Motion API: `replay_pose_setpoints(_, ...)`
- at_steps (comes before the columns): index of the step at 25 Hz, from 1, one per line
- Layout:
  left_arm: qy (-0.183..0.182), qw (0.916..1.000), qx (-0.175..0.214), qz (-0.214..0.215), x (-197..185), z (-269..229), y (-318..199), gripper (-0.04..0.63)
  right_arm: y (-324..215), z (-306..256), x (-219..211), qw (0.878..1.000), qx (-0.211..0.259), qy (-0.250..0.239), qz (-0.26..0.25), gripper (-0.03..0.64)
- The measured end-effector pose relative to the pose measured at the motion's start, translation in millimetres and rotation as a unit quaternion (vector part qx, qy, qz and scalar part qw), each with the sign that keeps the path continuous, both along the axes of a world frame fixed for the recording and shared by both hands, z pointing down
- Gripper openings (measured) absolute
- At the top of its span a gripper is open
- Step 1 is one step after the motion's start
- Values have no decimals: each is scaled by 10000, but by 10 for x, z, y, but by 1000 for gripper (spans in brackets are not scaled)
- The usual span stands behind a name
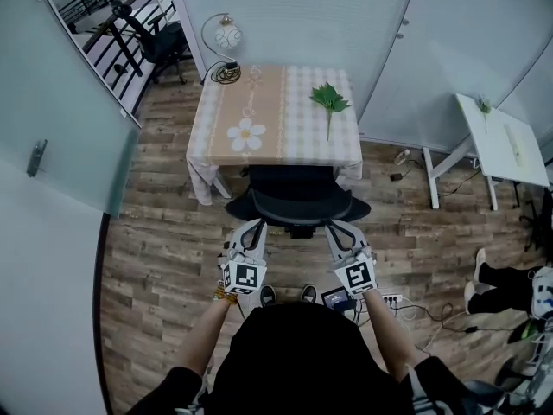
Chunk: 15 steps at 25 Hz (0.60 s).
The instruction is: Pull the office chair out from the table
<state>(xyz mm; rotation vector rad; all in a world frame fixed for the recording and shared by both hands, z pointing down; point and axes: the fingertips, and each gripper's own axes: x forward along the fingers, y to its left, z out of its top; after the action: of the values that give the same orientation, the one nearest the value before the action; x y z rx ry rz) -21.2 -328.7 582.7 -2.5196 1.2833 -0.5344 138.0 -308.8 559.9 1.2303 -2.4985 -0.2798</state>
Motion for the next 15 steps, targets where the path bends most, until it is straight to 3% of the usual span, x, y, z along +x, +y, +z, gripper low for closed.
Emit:
replay_pose_setpoints(4, -409, 9991, -88, 104, 49, 239, -30, 20, -1, 196, 83, 9990, -151, 357, -234, 5)
replay_pose_setpoints(6, -791, 9967, -69, 195, 94, 359, -31, 20, 15, 288, 109, 9963, -91, 751, -403, 5)
replay_pose_setpoints(10, -1845, 9811, 91, 583, 203, 582, 17, 20, 77, 532, 119, 9770, 126, 1916, -927, 6)
replay_pose_setpoints(13, -2285, 9694, 21, 897, 264, 760, 57, 31, 99, 739, 117, 9639, 79, 2375, -1199, 15)
replay_pose_setpoints(15, -2451, 9635, -123, 1070, 288, 889, 65, 77, 89, 885, 113, 9575, -9, 2574, -1303, 29)
